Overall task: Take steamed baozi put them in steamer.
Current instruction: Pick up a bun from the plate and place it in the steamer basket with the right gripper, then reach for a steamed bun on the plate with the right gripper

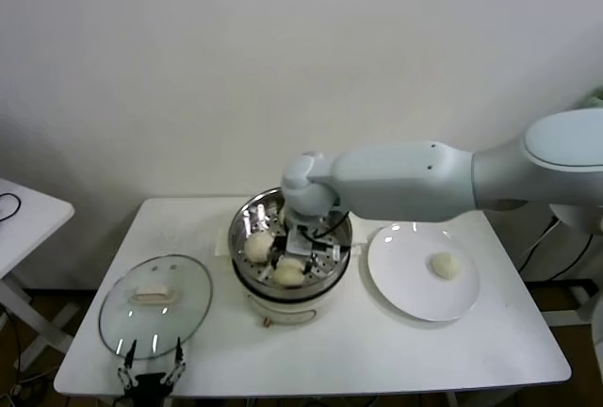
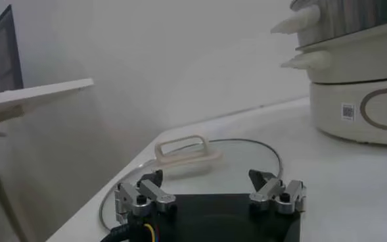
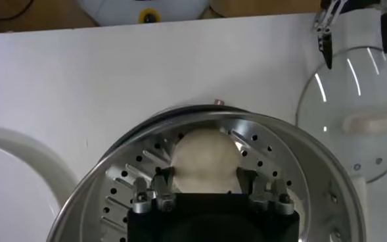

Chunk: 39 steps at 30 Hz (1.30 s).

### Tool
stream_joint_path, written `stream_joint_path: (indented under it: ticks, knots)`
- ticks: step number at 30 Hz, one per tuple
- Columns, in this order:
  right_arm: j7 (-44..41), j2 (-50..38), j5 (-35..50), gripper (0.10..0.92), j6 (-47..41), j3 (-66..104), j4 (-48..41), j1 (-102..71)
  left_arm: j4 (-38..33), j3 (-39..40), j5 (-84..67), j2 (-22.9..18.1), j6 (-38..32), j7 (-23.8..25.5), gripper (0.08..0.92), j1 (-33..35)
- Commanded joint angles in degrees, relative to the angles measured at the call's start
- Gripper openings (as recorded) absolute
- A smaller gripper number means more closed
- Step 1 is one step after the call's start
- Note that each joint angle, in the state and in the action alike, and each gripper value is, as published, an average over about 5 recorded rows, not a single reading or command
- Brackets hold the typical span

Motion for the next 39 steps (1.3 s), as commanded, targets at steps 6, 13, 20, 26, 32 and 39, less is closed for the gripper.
stream_joint_path:
  ticks: [6,13,20,26,32,39]
  knots:
    - [0.11,-1.59,7.72,0.81,3.7,-1.87,-2.15,5.96,-0.51,-0.11,0.13,0.03,0.01,0.02,0.823,0.22]
    - [-5.85,-10.35,25.47,0.823,0.29,-11.13,-0.44,18.17,-0.85,0.02,0.39,0.15,-0.03,0.05,0.823,0.42]
    - [-4.63,-22.39,35.85,0.823,-15.62,-23.86,0.01,24.74,-1.06,0.25,0.33,0.42,-0.26,-0.01,0.823,0.22]
    - [-1.9,-32.1,29.56,0.823,-22.58,-23.74,-1.99,17.14,-1.38,0.78,0.2,0.34,-0.35,0.06,0.823,-0.1]
    - [-0.5,-37.58,19.37,0.823,-23.66,-18.0,-6.26,6.58,-1.22,0.71,0.08,0.2,-0.41,0.09,0.823,-0.13]
    - [0.5,-37.77,12.42,0.823,-22.97,-9.2,-11.92,-5.62,-0.58,0.4,0.4,0.0,-0.36,0.07,0.823,0.03]
